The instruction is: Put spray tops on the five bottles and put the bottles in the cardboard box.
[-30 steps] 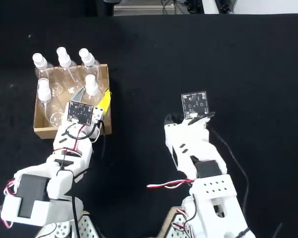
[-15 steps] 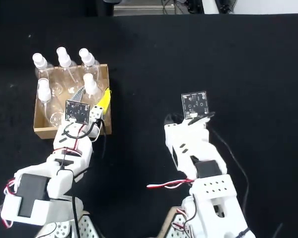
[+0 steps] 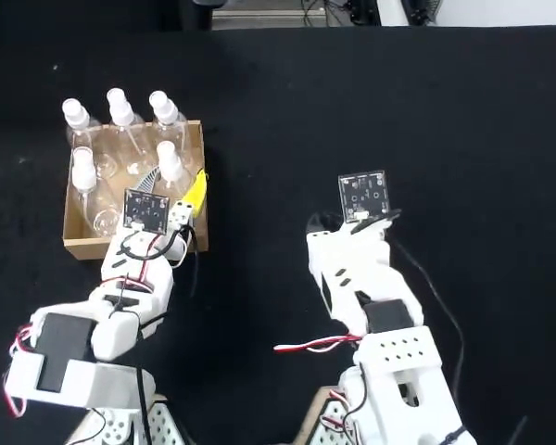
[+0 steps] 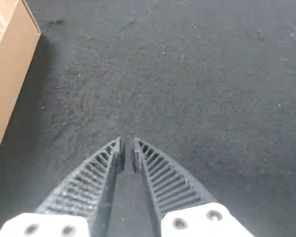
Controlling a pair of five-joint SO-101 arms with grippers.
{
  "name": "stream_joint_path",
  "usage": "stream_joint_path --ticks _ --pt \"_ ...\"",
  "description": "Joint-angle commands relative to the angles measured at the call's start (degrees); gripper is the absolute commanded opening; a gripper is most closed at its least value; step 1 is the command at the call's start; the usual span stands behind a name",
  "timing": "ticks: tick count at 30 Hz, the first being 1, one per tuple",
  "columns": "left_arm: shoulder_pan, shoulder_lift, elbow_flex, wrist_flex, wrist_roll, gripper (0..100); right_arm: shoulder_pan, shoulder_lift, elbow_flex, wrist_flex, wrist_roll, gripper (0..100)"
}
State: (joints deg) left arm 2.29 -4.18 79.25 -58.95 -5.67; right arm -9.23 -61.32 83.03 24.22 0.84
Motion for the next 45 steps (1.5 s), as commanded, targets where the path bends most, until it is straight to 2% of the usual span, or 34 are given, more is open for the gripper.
stream_joint_path --ticks 1,14,20,22,39,45 --pt "-0.7 0.8 -2.0 -0.7 0.8 5 -0.4 -1.6 -0.4 -1.4 -0.2 1.1" --pt "-0.7 0.7 -2.0 -0.7 0.7 6 -0.4 -1.6 -0.4 -1.4 -0.2 1.1" --pt "-0.7 0.7 -2.0 -0.7 0.8 24 -0.4 -1.6 -0.4 -1.4 -0.2 1.1" --pt "-0.7 0.8 -2.0 -0.7 0.8 27 -0.4 -1.6 -0.4 -1.4 -0.2 1.1" --pt "-0.7 0.5 -0.8 -0.8 0.8 28 -0.4 -1.6 -0.4 -1.4 -0.2 1.1" --pt "-0.6 -3.4 2.6 -6.4 0.4 28 -0.4 -1.6 -0.5 -1.4 -0.2 1.1"
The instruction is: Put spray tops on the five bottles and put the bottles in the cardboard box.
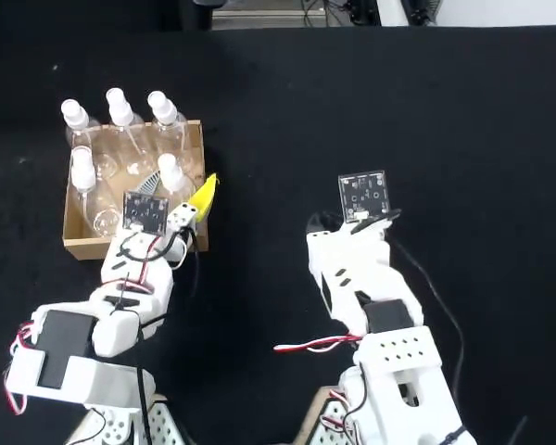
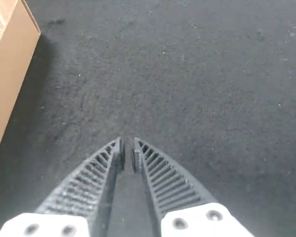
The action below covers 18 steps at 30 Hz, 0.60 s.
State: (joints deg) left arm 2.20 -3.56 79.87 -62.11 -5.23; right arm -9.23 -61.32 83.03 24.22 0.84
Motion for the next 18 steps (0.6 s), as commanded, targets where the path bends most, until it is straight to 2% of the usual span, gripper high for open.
stream_joint_path --ticks 1,18 --pt "-0.6 -5.0 2.4 -3.1 0.0 28 -0.4 -1.6 -0.5 -1.4 -0.2 1.1" --pt "-0.7 -16.6 11.8 -3.1 0.0 28 -0.4 -1.6 -0.5 -1.4 -0.2 1.1"
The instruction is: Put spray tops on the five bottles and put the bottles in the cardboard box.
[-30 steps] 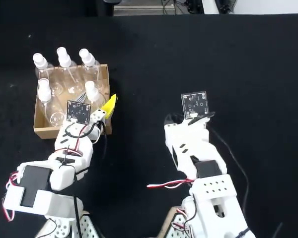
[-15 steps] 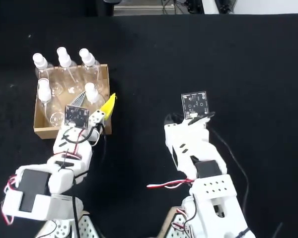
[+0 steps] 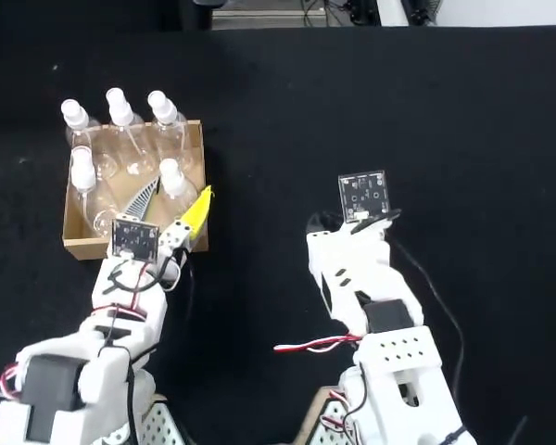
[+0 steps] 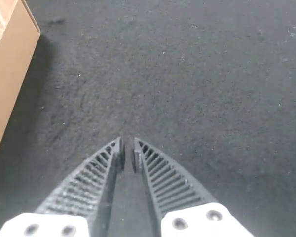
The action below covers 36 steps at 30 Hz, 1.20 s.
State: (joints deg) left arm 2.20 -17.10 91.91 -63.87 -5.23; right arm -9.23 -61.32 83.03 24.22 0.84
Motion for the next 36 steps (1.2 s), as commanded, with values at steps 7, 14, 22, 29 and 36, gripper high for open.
stream_joint_path --ticks 7,14,22,29,36 --pt "-0.1 -5.5 0.5 2.7 0.4 28 -0.4 -1.6 -0.5 -1.4 -0.2 1.1" --pt "-0.5 -11.6 4.4 4.1 0.0 28 -0.4 -1.6 -0.6 -1.4 -0.1 1.1" --pt "-0.4 -20.6 4.4 15.8 0.4 28 -0.4 -1.6 -0.5 -1.4 -0.1 1.1" --pt "-0.6 -30.9 4.6 31.4 0.4 28 -0.4 -1.6 -0.5 -1.7 -0.1 1.1" --pt "-0.6 -44.7 5.0 45.7 0.4 28 -0.4 -1.6 -0.5 -1.7 -0.1 1.1"
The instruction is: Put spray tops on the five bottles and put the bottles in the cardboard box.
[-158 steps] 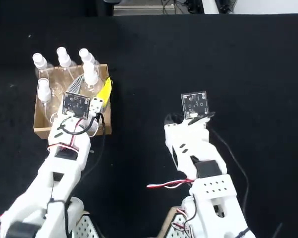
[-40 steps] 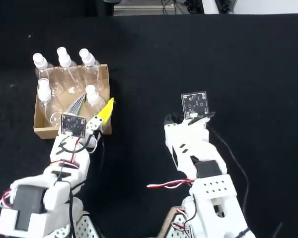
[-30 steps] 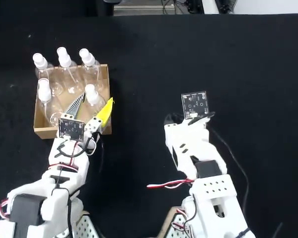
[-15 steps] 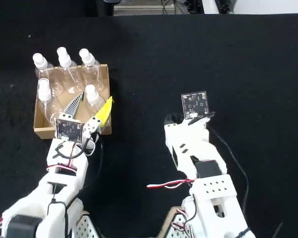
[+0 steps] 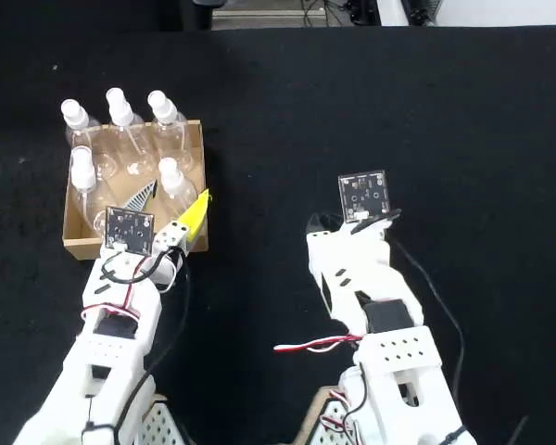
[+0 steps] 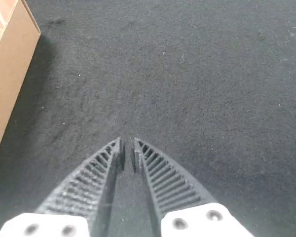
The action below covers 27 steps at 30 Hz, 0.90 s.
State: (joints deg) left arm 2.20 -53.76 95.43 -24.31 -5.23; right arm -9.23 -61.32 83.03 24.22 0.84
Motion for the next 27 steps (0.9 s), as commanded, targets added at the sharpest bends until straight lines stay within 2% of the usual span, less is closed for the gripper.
stream_joint_path --ticks 1,16,27 --pt "-0.6 -10.1 1.6 7.9 0.4 28 -0.4 -1.6 -0.5 -1.7 -0.1 1.1" --pt "-0.6 -40.7 2.4 44.1 0.4 28 -0.4 -1.6 -0.4 -1.4 -0.1 1.1" --pt "-0.9 -50.8 2.0 64.4 -0.1 28 -0.4 -1.6 1.2 -1.8 -0.1 1.1"
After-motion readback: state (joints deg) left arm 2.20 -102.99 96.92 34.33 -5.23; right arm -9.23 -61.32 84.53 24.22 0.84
